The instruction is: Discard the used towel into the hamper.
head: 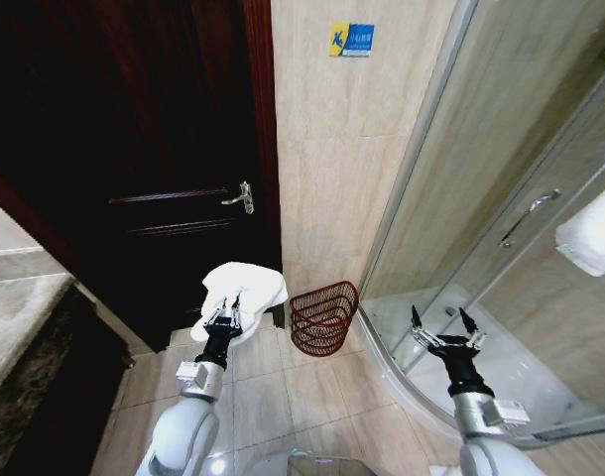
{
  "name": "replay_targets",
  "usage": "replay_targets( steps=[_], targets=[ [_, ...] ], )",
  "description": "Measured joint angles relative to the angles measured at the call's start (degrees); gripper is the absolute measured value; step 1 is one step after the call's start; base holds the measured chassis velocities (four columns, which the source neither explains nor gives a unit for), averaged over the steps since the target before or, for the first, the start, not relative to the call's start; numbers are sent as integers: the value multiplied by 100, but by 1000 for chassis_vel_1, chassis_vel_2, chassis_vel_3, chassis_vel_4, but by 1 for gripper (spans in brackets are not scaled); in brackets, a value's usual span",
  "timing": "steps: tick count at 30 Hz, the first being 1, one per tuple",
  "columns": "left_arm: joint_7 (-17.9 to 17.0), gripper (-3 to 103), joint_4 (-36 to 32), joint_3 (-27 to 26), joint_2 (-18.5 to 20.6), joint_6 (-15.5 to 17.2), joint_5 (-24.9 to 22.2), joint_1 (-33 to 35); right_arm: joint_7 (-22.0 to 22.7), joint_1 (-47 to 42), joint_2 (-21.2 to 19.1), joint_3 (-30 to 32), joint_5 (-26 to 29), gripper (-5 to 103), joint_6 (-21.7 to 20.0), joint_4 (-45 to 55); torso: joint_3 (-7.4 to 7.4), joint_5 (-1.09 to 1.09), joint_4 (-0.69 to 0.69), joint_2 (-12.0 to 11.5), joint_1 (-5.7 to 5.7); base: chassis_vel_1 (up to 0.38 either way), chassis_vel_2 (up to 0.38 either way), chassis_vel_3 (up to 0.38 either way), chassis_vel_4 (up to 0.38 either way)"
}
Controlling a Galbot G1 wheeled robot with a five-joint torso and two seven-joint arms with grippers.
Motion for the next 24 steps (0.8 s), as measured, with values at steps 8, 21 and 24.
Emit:
replay_targets(
  steps=[8, 21, 24],
  targets=[
    [1, 10, 39, -1, -29, 8, 2, 8, 0, 6, -34, 8, 23, 100, 2, -48, -133, 0, 0, -253, -118, 0, 0, 0, 0],
    [12, 10, 78, -16, -21, -54, 4, 58, -18, 2, -19, 6, 19, 100, 45, -98, -344, 0, 0, -636, -291, 0, 0, 0, 0],
    [24, 10, 112, -18, -20, -105, -4, 70, -33, -3, -9, 7, 8, 100, 46, -98, -433, 0, 0, -799, -366, 0, 0, 0, 0]
  ],
)
